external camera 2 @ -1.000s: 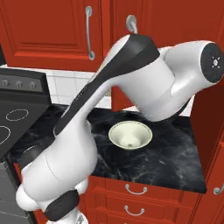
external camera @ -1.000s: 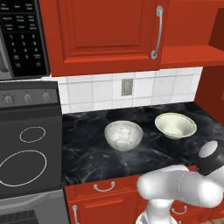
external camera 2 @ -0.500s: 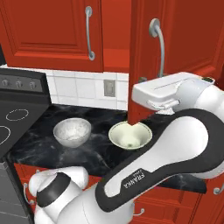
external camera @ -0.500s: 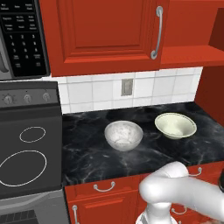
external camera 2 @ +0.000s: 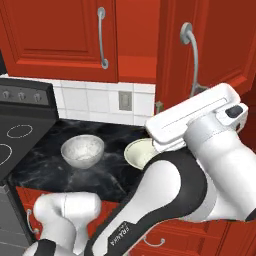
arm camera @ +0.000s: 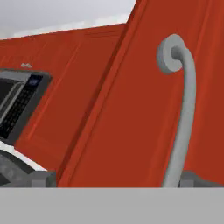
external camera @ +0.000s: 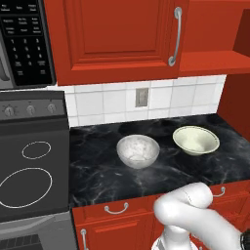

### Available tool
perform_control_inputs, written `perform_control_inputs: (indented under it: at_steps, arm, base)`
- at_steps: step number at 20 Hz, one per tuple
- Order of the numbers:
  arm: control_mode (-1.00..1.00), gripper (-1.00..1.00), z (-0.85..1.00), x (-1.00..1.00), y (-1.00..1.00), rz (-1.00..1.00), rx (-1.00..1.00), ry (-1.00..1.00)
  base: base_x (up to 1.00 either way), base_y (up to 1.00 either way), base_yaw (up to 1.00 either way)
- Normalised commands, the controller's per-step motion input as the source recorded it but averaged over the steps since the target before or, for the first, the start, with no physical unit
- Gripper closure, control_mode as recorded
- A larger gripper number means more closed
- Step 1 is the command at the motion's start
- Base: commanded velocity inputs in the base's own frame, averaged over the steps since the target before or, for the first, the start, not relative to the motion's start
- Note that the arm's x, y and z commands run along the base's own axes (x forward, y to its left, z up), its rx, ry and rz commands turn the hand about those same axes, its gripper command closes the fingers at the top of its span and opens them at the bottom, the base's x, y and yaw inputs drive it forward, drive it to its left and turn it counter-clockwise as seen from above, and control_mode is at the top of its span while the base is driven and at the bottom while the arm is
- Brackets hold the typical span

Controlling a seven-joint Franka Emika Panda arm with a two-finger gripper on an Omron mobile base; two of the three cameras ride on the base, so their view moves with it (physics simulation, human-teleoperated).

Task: Open the cabinet. Pick the bowls from the counter and place them in the cabinet. Then close the cabinet.

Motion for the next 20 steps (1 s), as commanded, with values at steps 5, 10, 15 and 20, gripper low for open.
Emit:
perform_control_inputs:
  at_steps: [5,10,15,20]
  arm:
    - [-1.00,-1.00,-0.80,0.00,0.19,-0.99,0.00,-0.17]
    - [-1.00,-1.00,-0.24,-0.29,0.04,-0.94,0.01,-0.01]
    - [-1.00,-1.00,-0.16,-0.46,0.00,-0.91,0.02,0.00]
    - [-1.00,-1.00,-0.22,-0.39,0.06,-0.91,0.03,-0.03]
  base:
    - [0.00,0.00,0.00]
    - [0.00,0.00,0.00]
    - [0.00,0.00,0.00]
    - [0.00,0.00,0.00]
